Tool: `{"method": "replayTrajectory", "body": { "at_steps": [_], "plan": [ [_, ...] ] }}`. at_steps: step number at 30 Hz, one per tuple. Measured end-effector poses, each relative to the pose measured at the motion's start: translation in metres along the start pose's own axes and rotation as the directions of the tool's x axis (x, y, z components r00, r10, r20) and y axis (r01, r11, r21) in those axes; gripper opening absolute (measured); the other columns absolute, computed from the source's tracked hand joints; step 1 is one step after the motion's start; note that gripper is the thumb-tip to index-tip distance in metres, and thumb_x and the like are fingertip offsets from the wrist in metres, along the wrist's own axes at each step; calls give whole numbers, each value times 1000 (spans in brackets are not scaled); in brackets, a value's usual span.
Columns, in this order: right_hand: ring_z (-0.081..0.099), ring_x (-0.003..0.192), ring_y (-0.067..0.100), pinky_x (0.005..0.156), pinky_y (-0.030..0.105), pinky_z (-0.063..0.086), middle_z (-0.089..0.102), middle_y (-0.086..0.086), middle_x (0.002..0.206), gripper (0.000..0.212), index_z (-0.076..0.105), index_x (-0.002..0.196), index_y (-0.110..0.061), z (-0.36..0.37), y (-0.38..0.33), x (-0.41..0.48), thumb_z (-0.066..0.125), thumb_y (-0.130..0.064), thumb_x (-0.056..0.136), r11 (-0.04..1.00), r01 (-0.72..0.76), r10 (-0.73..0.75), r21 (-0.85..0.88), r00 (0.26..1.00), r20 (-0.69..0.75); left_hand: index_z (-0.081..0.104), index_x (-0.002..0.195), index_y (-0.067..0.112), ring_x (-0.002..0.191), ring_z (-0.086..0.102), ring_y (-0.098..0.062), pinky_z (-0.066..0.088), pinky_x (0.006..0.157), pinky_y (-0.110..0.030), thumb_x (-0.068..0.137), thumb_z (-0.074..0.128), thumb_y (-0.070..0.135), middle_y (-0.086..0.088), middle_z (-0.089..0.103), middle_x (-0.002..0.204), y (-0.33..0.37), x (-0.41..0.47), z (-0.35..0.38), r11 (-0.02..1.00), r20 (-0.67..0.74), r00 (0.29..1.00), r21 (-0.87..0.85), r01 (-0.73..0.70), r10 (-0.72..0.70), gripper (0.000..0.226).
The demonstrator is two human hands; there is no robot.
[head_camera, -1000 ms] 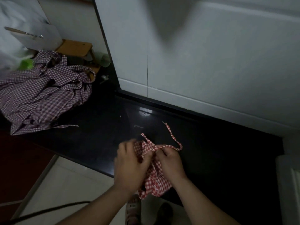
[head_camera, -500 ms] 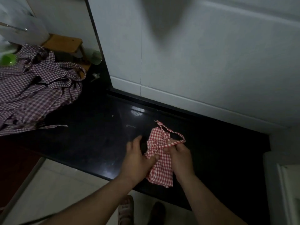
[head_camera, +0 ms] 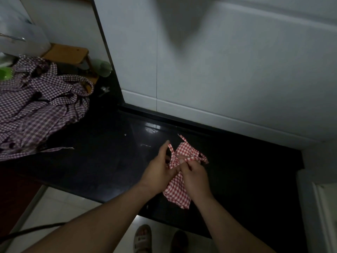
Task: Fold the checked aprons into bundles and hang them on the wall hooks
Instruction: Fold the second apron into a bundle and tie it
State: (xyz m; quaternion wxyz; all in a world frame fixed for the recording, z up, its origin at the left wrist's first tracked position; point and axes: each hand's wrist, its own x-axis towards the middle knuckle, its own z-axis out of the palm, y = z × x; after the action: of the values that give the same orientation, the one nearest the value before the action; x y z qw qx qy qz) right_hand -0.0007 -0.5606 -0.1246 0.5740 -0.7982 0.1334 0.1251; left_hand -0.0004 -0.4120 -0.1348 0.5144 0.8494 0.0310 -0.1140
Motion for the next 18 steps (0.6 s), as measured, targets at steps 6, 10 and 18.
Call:
{"method": "replayTrajectory", "body": {
  "at_steps": [6,10,18],
  "plan": [
    [70,97,2,93,32,54,77,-13,100,20,79,105,-26,-2,4,-1,59,-28,103,1000,17,-18,10,999,29,37,155,34,123,49,-13,38,94,-30,97,60,46,5,52,136,1,4,-18,776,73,937,541,-324,341,63],
    [72,94,9,88,35,56,77,-8,96,15,76,96,-25,-6,3,3,62,-27,101,997,-48,44,68,998,49,57,99,28,94,58,-19,36,79,-35,104,48,38,6,63,96,13,17,-24,699,155,931,622,-352,330,15],
    [75,89,21,81,37,59,79,4,92,13,75,95,-13,-24,-3,8,65,-20,99,966,-123,115,228,992,49,66,85,22,72,64,-5,55,71,-41,102,57,29,9,70,80,26,19,-9,942,225,967,280,-183,121,21]
  ]
}}
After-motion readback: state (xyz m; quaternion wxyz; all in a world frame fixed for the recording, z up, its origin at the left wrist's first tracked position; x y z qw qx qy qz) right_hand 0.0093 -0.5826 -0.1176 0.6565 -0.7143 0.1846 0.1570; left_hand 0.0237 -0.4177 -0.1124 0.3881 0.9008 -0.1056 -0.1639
